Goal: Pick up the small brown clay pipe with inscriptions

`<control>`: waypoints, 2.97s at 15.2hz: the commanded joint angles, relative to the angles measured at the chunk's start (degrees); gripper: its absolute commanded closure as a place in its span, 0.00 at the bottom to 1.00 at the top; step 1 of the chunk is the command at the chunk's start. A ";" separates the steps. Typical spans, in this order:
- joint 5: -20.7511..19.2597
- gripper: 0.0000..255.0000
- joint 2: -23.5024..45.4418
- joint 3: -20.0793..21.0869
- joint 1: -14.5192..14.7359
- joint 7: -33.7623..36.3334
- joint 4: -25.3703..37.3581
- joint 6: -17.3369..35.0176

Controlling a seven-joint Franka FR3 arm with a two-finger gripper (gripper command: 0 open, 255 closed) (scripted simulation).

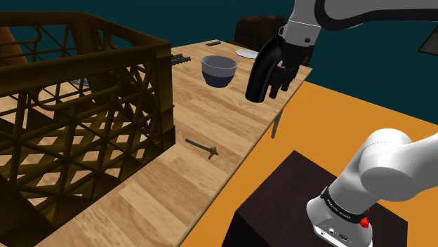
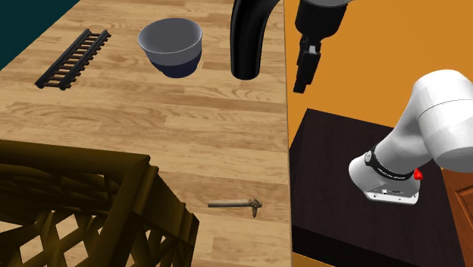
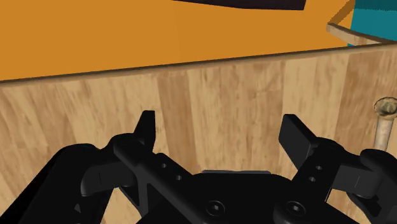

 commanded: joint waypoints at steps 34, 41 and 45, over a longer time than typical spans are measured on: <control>9.33 1.00 35.88 15.91 12.50 8.93 13.29 20.12; 9.38 1.00 35.73 15.94 12.54 8.96 13.15 20.13; 9.45 1.00 34.48 15.80 12.45 9.18 14.99 17.07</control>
